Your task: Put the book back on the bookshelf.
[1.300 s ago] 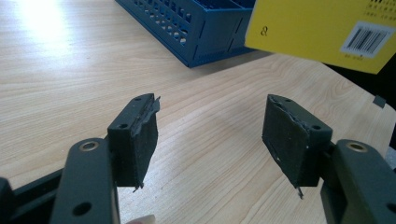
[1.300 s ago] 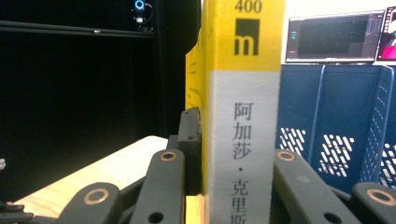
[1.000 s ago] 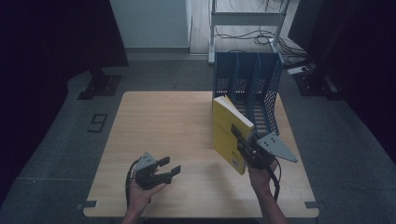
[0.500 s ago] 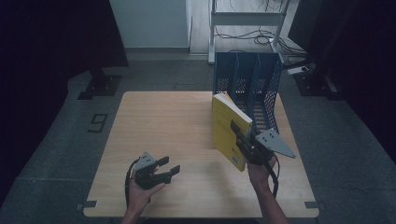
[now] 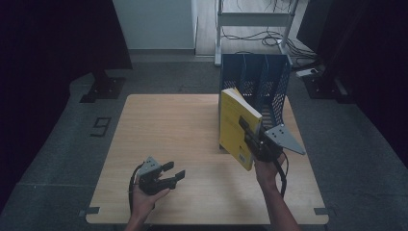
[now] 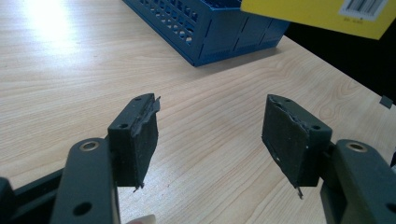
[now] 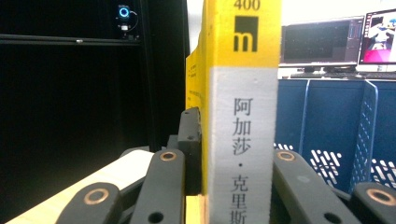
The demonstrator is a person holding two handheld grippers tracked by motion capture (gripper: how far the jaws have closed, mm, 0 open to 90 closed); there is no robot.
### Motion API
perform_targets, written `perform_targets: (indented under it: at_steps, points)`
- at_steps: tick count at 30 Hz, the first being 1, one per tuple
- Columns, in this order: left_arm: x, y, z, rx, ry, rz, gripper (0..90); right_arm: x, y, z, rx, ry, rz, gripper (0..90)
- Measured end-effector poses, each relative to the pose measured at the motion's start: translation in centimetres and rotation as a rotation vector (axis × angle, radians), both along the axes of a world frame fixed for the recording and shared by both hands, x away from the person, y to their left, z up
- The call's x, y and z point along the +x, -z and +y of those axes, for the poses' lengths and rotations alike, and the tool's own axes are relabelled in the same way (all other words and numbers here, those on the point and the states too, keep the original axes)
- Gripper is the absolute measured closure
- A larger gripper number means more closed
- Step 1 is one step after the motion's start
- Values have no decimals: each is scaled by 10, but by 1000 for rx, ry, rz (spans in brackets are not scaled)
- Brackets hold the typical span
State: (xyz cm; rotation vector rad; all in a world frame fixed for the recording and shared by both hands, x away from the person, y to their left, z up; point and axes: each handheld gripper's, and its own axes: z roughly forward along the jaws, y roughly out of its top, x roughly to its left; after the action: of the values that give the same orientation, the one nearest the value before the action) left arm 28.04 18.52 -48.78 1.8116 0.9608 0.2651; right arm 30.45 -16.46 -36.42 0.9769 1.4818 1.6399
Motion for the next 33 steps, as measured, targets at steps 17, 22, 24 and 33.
perform_targets:
  at_steps: [17,22,24,33]
  points:
    - [1,1,-1,5,2,6,356,18,-2,-2,1,47,21,744]
    - [1,3,-3,14,-1,7,356,20,-2,-4,-2,65,26,744]
    - [0,2,-3,12,-3,4,356,22,-2,-5,-3,71,28,744]
    - [1,1,0,8,-6,6,356,29,-6,-7,-3,102,32,744]
